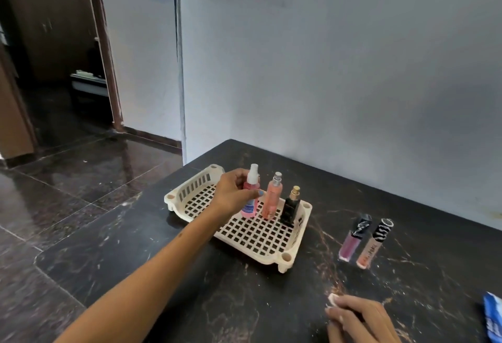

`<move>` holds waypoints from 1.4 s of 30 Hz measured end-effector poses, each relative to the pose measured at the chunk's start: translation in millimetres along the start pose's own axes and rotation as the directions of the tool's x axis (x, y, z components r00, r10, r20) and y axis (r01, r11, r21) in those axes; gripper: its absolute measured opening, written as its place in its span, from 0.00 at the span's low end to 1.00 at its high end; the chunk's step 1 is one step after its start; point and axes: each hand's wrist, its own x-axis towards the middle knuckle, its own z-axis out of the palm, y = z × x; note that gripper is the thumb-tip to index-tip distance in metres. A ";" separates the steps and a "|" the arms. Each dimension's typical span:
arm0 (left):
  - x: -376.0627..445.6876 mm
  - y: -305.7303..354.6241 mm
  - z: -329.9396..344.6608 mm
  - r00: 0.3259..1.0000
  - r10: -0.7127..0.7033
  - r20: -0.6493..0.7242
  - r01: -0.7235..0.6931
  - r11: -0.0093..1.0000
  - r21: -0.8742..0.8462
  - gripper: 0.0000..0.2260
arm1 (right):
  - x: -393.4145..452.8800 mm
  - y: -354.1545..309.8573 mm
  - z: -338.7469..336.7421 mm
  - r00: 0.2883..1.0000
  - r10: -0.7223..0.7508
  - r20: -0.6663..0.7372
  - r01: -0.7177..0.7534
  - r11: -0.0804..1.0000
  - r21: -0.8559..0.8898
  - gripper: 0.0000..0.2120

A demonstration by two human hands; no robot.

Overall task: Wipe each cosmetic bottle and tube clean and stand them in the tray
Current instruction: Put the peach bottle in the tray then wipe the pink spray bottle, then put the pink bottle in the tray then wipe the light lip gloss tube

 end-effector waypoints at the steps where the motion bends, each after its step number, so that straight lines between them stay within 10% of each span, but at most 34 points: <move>1: 5.2 -1.8 0.9 1.000 -0.005 -0.011 0.005 1.000 0.009 0.15 | -0.6 -1.0 0.4 1.000 0.002 0.013 -0.002 1.000 0.001 0.29; 7: 21.7 -4.5 3.3 0.999 0.010 -0.033 -0.007 0.998 0.069 0.17 | -2.7 0.5 -0.6 0.999 -0.039 0.009 0.039 0.998 0.046 0.02; 18: 11.7 19.1 3.0 0.993 -0.042 0.111 0.012 0.966 0.258 0.40 | 2.9 -11.2 -11.4 0.975 -0.192 0.107 0.207 0.968 -0.145 0.23; 21: -0.5 29.0 13.3 0.994 0.000 0.112 -0.043 0.925 0.379 0.45 | 8.2 -7.7 -11.0 0.961 -0.268 0.073 0.278 0.924 -0.264 0.16; 25: -38.1 49.7 49.9 0.866 0.496 -0.062 -0.419 0.789 0.450 0.31 | 4.8 -6.9 -9.2 0.965 -0.262 0.019 0.256 0.921 -0.295 0.06; 28: -54.2 57.1 91.5 0.718 0.689 0.098 -0.664 0.636 0.394 0.16 | 4.4 -5.5 -10.9 0.969 -0.249 0.012 0.240 0.918 -0.315 0.06; 33: -52.9 48.6 152.3 0.589 0.648 0.483 -0.798 0.372 0.475 0.14 | 3.3 -1.4 -8.8 0.973 -0.229 -0.004 0.216 0.923 -0.318 0.07; 42: -51.2 58.1 173.0 0.670 0.496 0.552 -0.741 0.398 0.542 0.13 | 1.6 -0.8 -8.3 0.977 -0.206 -0.053 0.183 0.942 -0.281 0.05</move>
